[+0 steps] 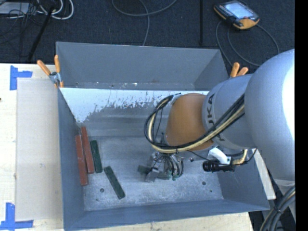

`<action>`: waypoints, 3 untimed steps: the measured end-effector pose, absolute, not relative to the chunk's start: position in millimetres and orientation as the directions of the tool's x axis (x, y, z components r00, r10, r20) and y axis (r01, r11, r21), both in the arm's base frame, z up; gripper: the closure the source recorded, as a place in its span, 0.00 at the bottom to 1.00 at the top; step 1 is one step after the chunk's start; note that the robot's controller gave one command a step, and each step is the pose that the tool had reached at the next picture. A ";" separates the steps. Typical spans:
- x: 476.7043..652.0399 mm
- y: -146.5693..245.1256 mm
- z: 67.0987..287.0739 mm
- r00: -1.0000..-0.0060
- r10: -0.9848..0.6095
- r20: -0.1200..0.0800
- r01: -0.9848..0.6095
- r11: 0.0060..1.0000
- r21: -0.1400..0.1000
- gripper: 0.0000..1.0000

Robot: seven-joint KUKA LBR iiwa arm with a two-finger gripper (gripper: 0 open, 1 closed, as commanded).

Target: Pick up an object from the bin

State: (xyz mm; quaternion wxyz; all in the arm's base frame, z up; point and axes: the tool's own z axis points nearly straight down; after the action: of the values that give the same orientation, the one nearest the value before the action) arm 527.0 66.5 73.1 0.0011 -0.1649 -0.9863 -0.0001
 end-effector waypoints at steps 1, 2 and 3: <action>526.0 66.3 83.5 -0.946 0.325 0.006 0.325 0.946 -0.002 1.00; 526.7 66.3 97.5 -0.946 0.325 0.003 0.325 0.946 -0.001 1.00; 527.2 66.3 105.9 -0.945 0.326 0.000 0.326 0.945 0.001 1.00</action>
Offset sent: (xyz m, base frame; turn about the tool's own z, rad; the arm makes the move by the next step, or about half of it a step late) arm 0.0000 0.0001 0.0471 0.0000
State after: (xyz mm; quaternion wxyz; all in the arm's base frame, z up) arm 527.2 66.3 105.9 0.0000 -0.1651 -0.9863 -0.0003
